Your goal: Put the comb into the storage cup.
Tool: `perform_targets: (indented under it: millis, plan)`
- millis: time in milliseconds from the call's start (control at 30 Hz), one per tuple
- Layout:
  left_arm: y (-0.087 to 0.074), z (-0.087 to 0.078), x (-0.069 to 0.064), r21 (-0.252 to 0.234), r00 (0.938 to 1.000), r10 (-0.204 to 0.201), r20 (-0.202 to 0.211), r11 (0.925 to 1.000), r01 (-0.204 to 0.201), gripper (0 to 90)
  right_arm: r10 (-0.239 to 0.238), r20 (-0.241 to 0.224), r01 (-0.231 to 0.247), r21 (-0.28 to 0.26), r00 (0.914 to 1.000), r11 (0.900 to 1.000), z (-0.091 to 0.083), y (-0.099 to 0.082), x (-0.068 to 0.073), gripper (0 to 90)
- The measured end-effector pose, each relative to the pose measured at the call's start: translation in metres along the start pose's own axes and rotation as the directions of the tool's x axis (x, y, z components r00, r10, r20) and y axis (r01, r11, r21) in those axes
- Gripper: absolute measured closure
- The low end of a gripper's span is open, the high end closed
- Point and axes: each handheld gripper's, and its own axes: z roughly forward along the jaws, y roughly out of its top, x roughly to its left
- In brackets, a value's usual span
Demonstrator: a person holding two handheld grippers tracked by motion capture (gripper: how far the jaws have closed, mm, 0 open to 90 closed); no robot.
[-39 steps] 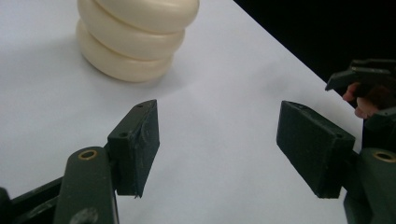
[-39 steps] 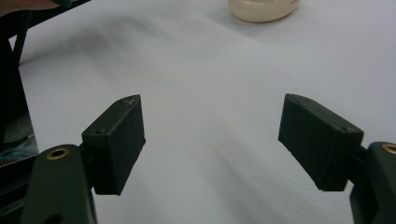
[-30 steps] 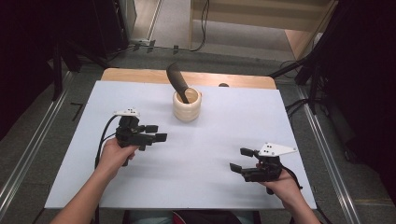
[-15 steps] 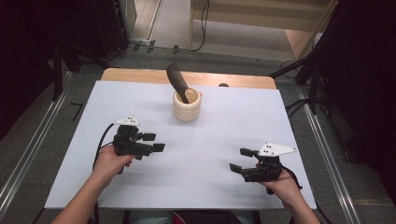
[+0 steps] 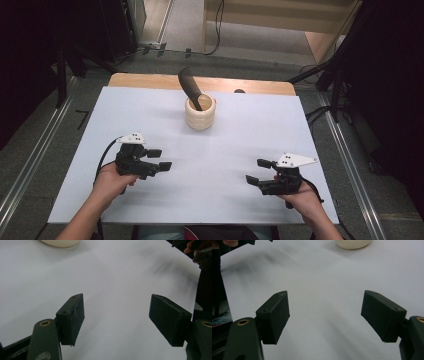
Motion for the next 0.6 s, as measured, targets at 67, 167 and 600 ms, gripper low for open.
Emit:
perform_targets:
  millis: [67, 167, 600]
  plan:
    - [-0.002, -0.002, 0.0, 0.005, 1.0, -0.002, -0.003, 1.0, 0.002, 29.4, -0.001, -0.001, 0.001, 0.0, 1.0, 1.0, 0.0, 0.0, 0.0, 21.0]
    - [-0.005, -0.005, -0.001, 0.005, 0.9999, 0.0, -0.011, 1.0, 0.001, 29.4, 0.0, 0.001, 0.0, 0.0, 1.0, 1.0, 0.0, 0.0, 0.0, 21.0]
    - [-0.019, -0.018, 0.0, 0.011, 0.9992, -0.024, -0.033, 0.9996, 0.024, 29.4, 0.0, 0.005, 0.0, 0.003, 1.0, 1.0, 0.0, 0.0, 0.0, 20.9]
